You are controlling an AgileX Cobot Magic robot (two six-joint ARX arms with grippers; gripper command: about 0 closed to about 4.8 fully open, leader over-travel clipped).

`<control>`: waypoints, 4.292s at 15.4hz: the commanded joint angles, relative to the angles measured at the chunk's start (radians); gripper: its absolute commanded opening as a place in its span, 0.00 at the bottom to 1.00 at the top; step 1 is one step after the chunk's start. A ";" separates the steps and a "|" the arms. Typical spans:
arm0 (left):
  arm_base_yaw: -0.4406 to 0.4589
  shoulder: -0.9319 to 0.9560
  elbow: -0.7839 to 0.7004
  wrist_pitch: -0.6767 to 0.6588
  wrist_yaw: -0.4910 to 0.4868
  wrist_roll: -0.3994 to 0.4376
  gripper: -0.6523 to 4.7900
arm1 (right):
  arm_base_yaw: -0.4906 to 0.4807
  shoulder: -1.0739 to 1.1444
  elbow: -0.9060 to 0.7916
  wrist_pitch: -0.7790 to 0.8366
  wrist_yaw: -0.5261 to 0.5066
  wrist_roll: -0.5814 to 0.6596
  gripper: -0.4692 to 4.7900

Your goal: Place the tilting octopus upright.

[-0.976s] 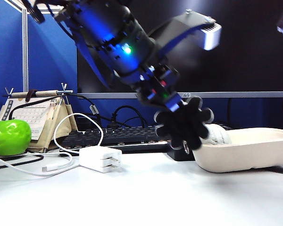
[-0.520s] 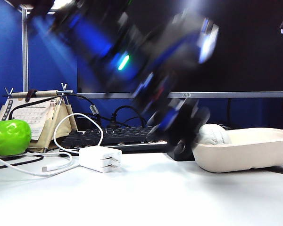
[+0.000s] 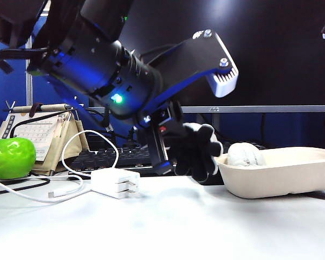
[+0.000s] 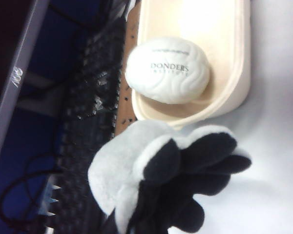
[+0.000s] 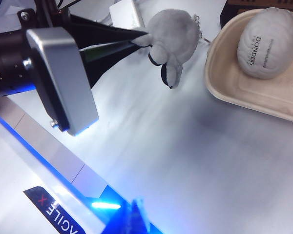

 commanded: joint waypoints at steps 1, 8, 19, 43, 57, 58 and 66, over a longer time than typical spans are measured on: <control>-0.002 -0.004 0.002 0.016 0.008 0.040 0.11 | 0.000 -0.002 0.002 0.008 -0.005 -0.003 0.09; -0.002 -0.004 0.002 0.017 0.008 0.323 0.11 | 0.000 -0.002 0.002 0.007 -0.005 -0.003 0.09; -0.004 -0.004 0.001 -0.095 0.053 0.150 0.11 | 0.000 -0.002 0.002 -0.043 -0.005 -0.003 0.09; 0.110 0.019 0.006 0.211 0.143 0.294 0.11 | 0.000 -0.002 0.002 -0.043 -0.005 0.031 0.09; 0.110 0.221 0.016 0.270 0.145 0.229 0.11 | 0.000 -0.002 0.002 -0.042 -0.001 0.031 0.09; 0.110 0.221 0.016 0.246 0.142 0.217 0.11 | 0.000 -0.002 0.002 -0.042 -0.001 0.031 0.09; 0.093 0.220 0.015 0.203 0.143 0.101 0.37 | 0.000 -0.002 0.002 -0.036 -0.002 0.031 0.09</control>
